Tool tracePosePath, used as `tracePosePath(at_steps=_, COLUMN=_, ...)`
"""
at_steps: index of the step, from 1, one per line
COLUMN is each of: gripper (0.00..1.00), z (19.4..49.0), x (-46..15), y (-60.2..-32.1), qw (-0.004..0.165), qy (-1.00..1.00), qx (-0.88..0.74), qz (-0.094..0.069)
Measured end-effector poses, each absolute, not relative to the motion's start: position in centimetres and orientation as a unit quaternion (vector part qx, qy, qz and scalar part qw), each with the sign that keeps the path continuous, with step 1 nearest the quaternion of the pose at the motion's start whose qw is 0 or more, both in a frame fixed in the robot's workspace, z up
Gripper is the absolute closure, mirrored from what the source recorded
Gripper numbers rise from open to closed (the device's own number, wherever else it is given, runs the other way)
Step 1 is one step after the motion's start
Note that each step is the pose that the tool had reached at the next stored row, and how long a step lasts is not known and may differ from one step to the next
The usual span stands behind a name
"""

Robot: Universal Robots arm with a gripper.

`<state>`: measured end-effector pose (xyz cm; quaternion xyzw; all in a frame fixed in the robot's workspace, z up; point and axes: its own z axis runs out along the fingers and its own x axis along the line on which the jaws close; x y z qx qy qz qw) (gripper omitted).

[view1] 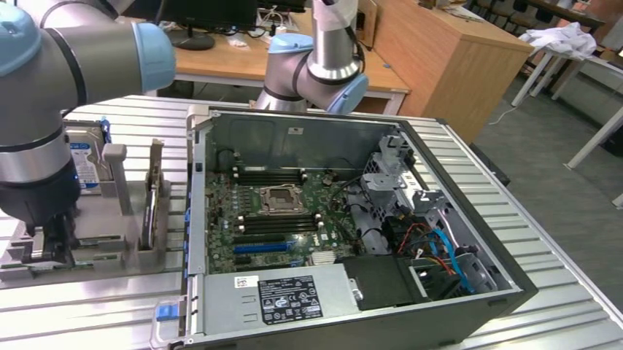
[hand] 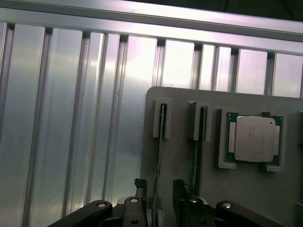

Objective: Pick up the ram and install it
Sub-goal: 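Pick up the ram and move it above insertion slot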

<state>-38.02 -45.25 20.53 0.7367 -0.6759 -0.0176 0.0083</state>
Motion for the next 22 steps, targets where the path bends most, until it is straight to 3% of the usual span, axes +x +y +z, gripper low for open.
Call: tracePosePath(at_steps=22, gripper=0.64, z=20.3, x=-36.7, y=-45.3, qw=0.008, qy=-0.676, qx=0.737, qz=-0.018)
